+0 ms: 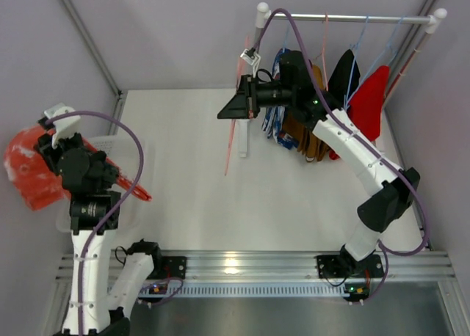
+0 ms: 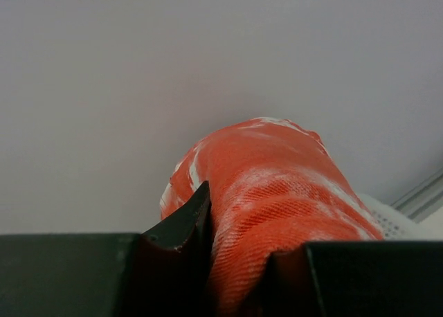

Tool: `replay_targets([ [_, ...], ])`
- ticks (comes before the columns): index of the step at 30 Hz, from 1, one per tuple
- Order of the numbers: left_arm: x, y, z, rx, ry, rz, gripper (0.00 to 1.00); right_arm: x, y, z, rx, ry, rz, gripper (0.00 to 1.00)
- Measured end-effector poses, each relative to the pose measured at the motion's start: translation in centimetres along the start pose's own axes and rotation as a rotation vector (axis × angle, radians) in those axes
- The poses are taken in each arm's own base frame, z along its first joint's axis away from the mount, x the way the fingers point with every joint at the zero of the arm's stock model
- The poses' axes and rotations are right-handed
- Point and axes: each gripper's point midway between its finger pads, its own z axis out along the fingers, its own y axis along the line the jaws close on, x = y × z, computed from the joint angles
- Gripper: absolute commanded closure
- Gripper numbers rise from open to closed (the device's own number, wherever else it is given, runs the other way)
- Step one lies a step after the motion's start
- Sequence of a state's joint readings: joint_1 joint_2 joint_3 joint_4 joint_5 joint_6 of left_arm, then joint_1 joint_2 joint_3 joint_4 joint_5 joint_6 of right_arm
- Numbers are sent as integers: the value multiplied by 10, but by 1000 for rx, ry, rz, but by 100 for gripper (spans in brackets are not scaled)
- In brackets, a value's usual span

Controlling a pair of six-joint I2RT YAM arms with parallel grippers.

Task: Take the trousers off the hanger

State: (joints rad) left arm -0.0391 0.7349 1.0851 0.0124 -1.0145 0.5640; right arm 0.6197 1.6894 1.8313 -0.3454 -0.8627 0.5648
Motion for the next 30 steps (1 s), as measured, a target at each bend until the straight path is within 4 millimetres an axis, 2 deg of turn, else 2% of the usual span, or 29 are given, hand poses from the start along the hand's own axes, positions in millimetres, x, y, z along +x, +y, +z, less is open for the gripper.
replay_targets([
  [4,40,47,-12,-169,80,-25,100,2,2,6,-8,20,3,100],
  [9,74,91,-32,-346,149,-48,100,3,0,12,-13,33,8,100],
  [12,83,100,-37,-400,175,-45,100,3,-3,15,-14,40,11,100],
  [16,85,103,-37,-427,183,-45,100,6,-9,20,-16,55,25,100],
  [19,87,96,-30,-442,193,-43,100,8,-14,23,-15,63,35,100],
  [21,95,85,-20,-448,212,-25,100,10,-18,25,-13,68,41,100],
  [25,129,46,6,-419,290,70,100,11,-19,25,-15,72,44,100],
  [30,173,-13,40,-330,382,153,100,11,-18,25,-17,73,44,100],
])
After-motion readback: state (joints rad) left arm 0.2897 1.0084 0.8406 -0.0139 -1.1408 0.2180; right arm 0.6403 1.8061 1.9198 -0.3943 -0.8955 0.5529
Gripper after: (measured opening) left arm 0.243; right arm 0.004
